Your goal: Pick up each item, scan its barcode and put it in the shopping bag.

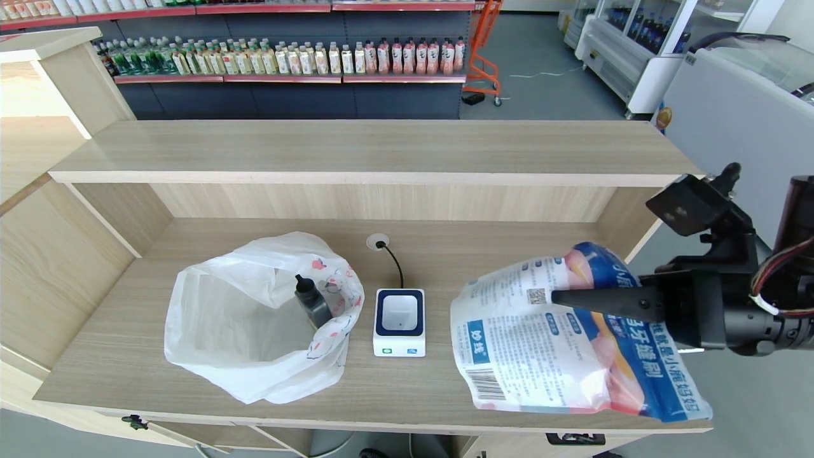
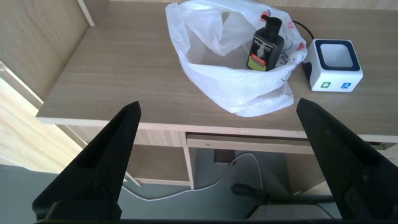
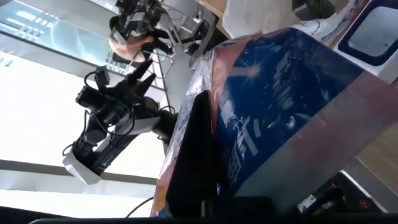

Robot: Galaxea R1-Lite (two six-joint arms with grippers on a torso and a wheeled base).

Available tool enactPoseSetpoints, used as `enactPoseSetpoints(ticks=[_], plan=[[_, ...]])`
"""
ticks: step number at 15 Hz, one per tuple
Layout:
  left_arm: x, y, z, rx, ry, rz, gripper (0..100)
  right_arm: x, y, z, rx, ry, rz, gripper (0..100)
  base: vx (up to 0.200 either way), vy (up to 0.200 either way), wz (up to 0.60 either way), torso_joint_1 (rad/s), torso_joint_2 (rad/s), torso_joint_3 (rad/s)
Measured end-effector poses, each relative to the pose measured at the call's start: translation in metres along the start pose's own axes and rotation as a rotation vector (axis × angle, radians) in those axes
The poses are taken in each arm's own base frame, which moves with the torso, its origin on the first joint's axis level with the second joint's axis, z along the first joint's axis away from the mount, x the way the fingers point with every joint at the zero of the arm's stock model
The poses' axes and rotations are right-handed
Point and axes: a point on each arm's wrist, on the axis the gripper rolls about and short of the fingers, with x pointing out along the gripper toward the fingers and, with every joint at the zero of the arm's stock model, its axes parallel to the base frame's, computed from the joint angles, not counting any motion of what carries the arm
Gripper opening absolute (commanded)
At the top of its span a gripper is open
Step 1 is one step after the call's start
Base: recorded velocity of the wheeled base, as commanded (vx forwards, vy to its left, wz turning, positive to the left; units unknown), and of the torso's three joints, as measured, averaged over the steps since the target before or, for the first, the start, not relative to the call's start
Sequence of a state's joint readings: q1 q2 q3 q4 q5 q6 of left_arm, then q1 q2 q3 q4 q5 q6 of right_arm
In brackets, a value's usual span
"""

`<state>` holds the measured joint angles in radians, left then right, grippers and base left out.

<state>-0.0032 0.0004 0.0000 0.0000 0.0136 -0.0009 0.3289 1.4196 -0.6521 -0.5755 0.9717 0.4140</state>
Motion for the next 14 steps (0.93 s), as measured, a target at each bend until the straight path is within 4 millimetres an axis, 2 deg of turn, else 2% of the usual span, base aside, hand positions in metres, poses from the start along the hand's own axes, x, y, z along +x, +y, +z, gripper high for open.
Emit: enactPoseSetpoints(ticks=[2,4,5,6,8,14], plan=[[0.000,0.000,0.000,0.000,0.000,0.000,100,-0.007,-0.007,-0.001,-0.269,-0.022,-0.112,0,0.000,0.000,0.00,0.000,0.00,0.000],[0.000,0.000,0.000,0.000,0.000,0.000,100,-0.019,-0.017,-0.003,-0.543,-0.008,-0.335,0,0.000,0.000,0.00,0.000,0.00,0.000],[0.000,0.000,0.000,0.000,0.000,0.000,100,-0.026,-0.021,-0.004,-0.619,0.005,-0.473,0,0.000,0.000,0.00,0.000,0.00,0.000],[0.000,0.000,0.000,0.000,0.000,0.000,100,-0.033,-0.022,-0.004,-0.652,0.013,-0.562,0,0.000,0.000,0.00,0.000,0.00,0.000],[0.000,0.000,0.000,0.000,0.000,0.000,100,-0.041,-0.018,-0.010,-0.724,0.039,-0.635,0,0.000,0.000,0.00,0.000,0.00,0.000],[0.000,0.000,0.000,0.000,0.000,0.000,100,-0.047,-0.017,-0.021,-0.822,0.096,-0.658,0,0.000,0.000,0.00,0.000,0.00,0.000]])
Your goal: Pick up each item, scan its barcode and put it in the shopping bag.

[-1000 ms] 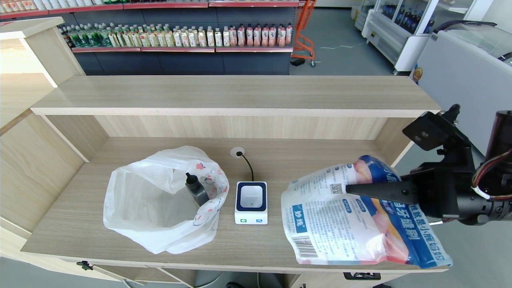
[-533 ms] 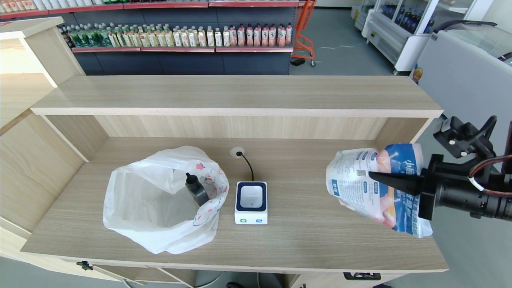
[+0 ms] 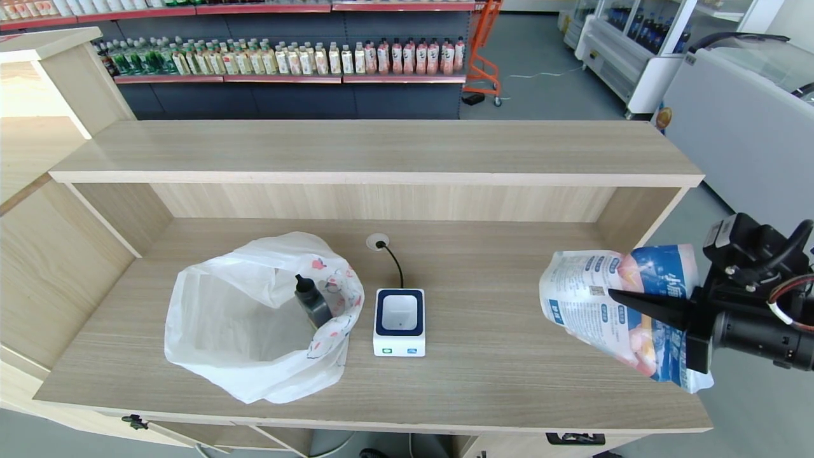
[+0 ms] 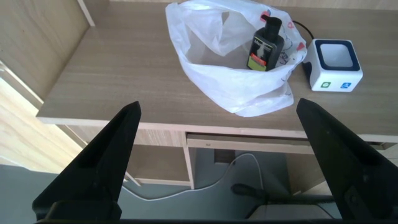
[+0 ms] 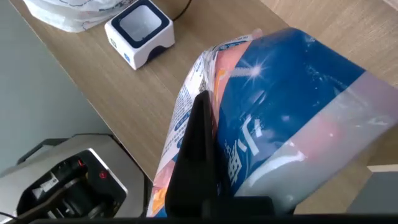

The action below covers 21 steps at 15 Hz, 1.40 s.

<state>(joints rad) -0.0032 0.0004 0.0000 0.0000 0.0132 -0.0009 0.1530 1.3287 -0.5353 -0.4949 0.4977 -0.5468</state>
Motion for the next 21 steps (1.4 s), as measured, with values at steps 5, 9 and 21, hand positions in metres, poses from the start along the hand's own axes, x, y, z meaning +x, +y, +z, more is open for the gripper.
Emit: enactPoseSetpoints(ticks=[5,9,21], plan=[[0.000,0.000,0.000,0.000,0.000,0.000,100,-0.002,0.002,-0.001,0.002,-0.004,0.006,0,0.000,0.080,0.00,0.000,0.00,0.001],[0.000,0.000,0.000,0.001,0.000,0.000,100,-0.003,0.002,0.001,0.023,-0.018,0.018,0,0.000,0.200,0.00,0.005,0.00,0.002],[0.000,0.000,0.000,0.003,0.000,0.000,100,0.044,-0.023,-0.008,-0.034,0.021,0.065,0,0.000,0.133,0.00,-0.002,0.00,0.003]])
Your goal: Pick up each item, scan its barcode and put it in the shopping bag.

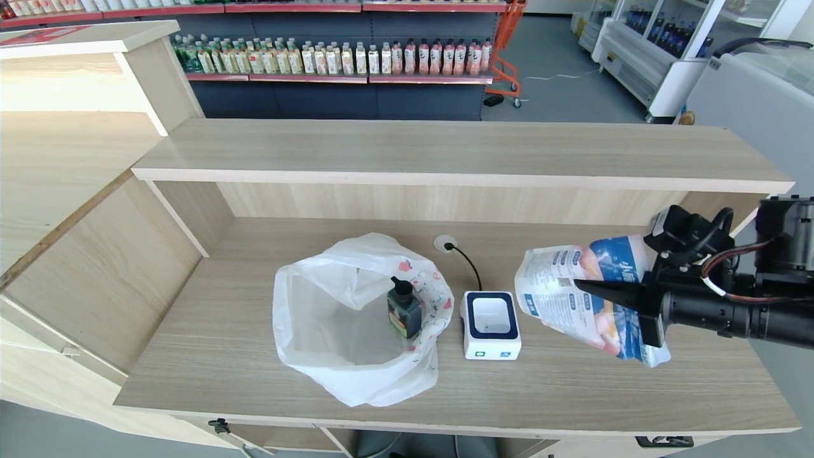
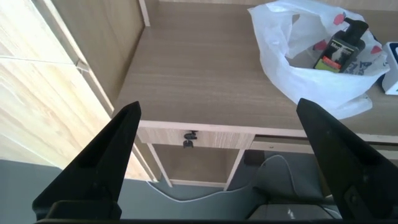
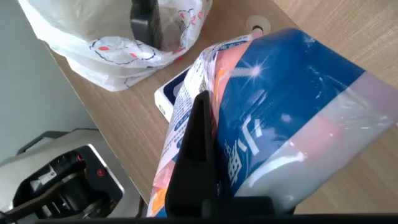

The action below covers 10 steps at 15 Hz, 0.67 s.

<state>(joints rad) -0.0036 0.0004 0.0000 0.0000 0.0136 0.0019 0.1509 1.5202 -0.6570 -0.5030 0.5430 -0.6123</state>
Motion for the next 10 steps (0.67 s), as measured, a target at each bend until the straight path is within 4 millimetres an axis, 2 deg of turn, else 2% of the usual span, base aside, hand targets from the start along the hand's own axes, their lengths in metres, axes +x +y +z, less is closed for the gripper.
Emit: enactPoseSetpoints(ticks=[5,8,10], plan=[[0.000,0.000,0.000,0.000,0.000,0.000,100,0.032,-0.009,-0.022,-0.070,0.039,0.073,0,0.000,0.000,0.00,0.000,0.00,0.000],[0.000,0.000,0.000,0.000,0.000,0.000,100,0.047,-0.013,-0.030,-0.099,-0.021,0.150,0,0.000,0.000,0.00,0.000,0.00,0.000],[0.000,0.000,0.000,0.000,0.000,0.000,100,0.059,-0.022,-0.033,-0.132,-0.064,0.153,0,0.000,0.000,0.00,0.000,0.00,0.000]])
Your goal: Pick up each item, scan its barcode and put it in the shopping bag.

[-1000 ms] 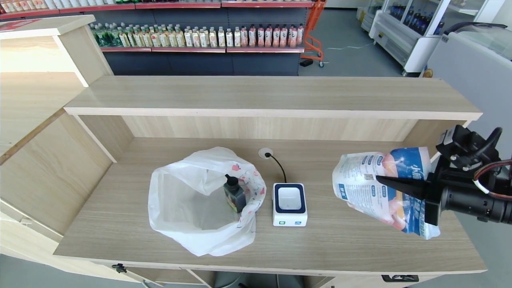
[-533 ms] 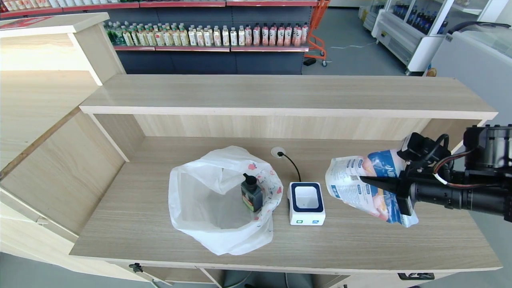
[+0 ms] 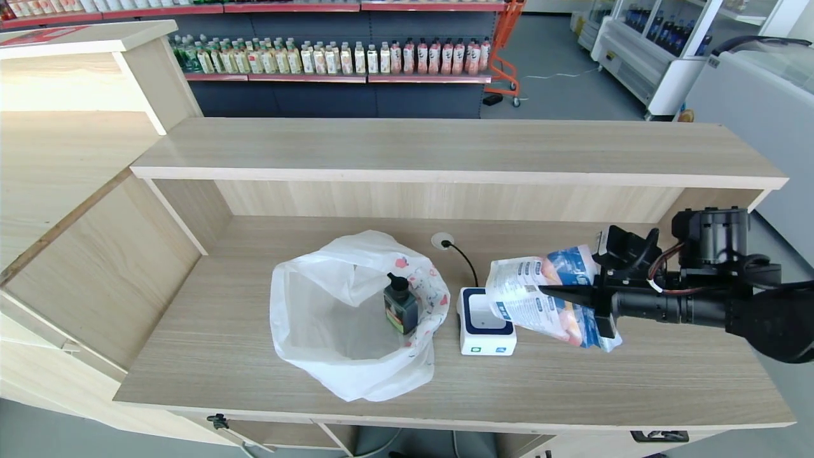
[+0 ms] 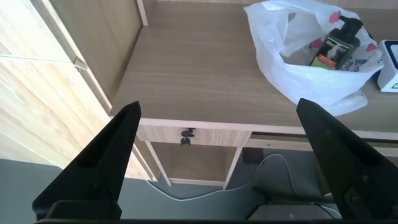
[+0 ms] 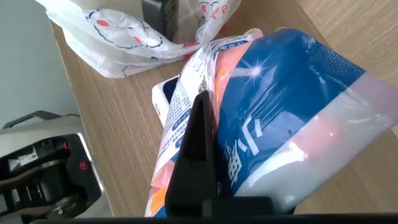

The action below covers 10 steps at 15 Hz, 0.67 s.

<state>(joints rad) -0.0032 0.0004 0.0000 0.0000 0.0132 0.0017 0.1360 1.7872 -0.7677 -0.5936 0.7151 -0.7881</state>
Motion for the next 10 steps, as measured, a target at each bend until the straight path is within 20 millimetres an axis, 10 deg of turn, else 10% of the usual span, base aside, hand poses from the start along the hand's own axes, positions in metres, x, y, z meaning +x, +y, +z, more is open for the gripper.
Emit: enactPoseSetpoints(ticks=[10], plan=[[0.000,0.000,0.000,-0.002,0.000,0.000,100,0.047,-0.033,-0.039,-0.151,-0.093,0.055,0,0.000,0.000,0.00,0.000,0.00,0.000]])
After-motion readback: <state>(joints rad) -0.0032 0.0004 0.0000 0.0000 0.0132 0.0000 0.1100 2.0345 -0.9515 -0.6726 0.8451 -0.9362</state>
